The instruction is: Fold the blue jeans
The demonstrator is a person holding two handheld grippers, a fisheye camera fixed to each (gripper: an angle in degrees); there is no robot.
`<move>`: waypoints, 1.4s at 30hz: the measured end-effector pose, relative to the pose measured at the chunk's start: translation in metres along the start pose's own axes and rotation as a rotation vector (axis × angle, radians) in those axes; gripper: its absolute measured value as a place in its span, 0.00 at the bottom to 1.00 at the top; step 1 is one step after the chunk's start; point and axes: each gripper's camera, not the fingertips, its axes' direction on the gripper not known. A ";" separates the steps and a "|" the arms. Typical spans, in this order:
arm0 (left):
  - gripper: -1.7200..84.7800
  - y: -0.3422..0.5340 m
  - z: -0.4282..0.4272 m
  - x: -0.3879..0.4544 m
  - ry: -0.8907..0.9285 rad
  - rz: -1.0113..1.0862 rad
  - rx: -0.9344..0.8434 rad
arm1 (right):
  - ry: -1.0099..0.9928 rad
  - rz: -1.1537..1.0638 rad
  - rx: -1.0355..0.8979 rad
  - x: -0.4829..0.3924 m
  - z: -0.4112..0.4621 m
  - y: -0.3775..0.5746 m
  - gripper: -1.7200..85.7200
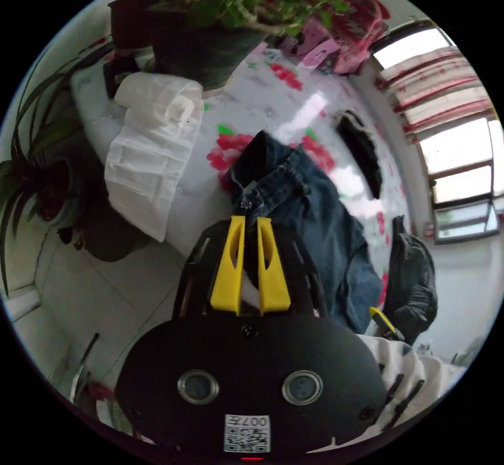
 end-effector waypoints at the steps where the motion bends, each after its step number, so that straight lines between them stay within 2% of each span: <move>1: 0.06 -0.002 -0.007 0.013 0.033 0.047 0.023 | 0.007 0.012 0.015 0.008 -0.006 0.002 0.02; 4: 0.06 -0.014 -0.033 0.099 0.185 0.349 0.070 | 0.018 0.062 0.067 0.034 -0.026 0.009 0.02; 7: 0.06 -0.006 -0.039 0.203 0.400 0.689 0.032 | 0.042 0.139 0.153 0.065 -0.053 0.021 0.02; 9: 0.06 0.026 -0.020 0.291 0.586 0.995 -0.117 | 0.057 0.203 0.220 0.085 -0.071 0.031 0.02; 11: 0.07 0.064 0.012 0.344 0.667 1.179 -0.288 | 0.061 0.280 0.284 0.108 -0.087 0.044 0.02; 13: 0.10 0.100 0.055 0.377 0.634 1.269 -0.456 | 0.045 0.390 0.355 0.141 -0.105 0.065 0.03; 15: 0.11 0.124 0.104 0.384 0.490 1.249 -0.580 | -0.001 0.477 0.392 0.167 -0.114 0.083 0.04; 19: 0.13 0.115 0.143 0.342 0.313 1.107 -0.653 | -0.110 0.620 0.414 0.216 -0.116 0.127 0.07; 21: 0.14 0.094 0.162 0.293 0.173 0.934 -0.646 | -0.141 0.656 0.378 0.232 -0.109 0.138 0.08; 23: 0.14 0.083 0.177 0.256 0.119 0.785 -0.678 | -0.165 0.677 0.333 0.245 -0.099 0.144 0.09; 26: 0.16 0.081 0.200 0.219 0.136 0.617 -0.746 | -0.173 0.683 0.243 0.262 -0.082 0.141 0.11; 28: 0.17 0.085 0.215 0.216 0.164 0.575 -0.783 | -0.186 0.661 0.194 0.270 -0.071 0.129 0.11; 32: 0.17 0.087 0.234 0.251 0.210 0.656 -0.824 | -0.182 0.608 0.116 0.275 -0.063 0.101 0.09; 36: 0.07 0.082 0.255 0.291 0.124 0.787 -0.901 | -0.168 0.507 -0.042 0.278 -0.060 0.063 0.05; 38: 0.04 0.062 0.249 0.302 0.205 0.765 -0.876 | -0.191 0.471 -0.035 0.280 -0.073 0.045 0.04; 42: 0.03 -0.018 0.212 0.343 0.426 0.738 -0.726 | -0.320 0.403 0.150 0.280 -0.124 -0.012 0.03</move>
